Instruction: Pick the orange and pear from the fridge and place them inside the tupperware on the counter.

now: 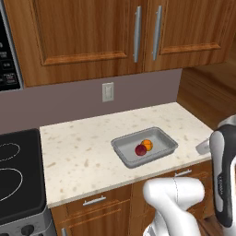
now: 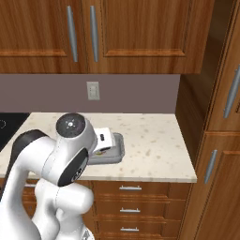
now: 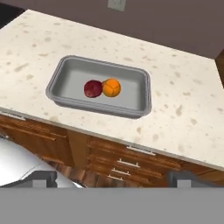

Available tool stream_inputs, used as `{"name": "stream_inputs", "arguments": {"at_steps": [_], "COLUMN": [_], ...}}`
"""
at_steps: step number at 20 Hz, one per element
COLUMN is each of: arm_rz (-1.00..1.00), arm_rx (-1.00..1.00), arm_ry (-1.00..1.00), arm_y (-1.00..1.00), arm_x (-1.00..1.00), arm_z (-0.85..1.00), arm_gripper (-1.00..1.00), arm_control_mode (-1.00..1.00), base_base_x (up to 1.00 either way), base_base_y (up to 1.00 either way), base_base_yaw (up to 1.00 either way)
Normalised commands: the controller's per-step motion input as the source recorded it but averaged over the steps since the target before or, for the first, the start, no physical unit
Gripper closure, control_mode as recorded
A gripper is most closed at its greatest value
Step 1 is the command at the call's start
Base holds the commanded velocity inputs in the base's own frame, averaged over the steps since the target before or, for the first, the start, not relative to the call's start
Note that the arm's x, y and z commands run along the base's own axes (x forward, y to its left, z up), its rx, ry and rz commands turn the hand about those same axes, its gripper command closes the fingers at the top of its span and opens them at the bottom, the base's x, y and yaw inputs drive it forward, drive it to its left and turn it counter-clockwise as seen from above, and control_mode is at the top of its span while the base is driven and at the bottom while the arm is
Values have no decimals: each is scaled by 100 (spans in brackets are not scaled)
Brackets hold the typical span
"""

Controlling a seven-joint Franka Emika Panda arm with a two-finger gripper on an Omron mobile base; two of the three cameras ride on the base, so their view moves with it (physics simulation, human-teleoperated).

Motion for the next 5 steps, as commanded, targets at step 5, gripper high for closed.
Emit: {"name": "stream_inputs", "arguments": {"at_steps": [5], "arm_rz": [0], "arm_rx": [0], "arm_ry": [-13], "arm_y": [0], "arm_x": [-27], "arm_z": [15], "arm_gripper": [-100], "arm_control_mode": [-100], "base_base_x": [0], "base_base_y": [0], "base_base_yaw": [0]}}
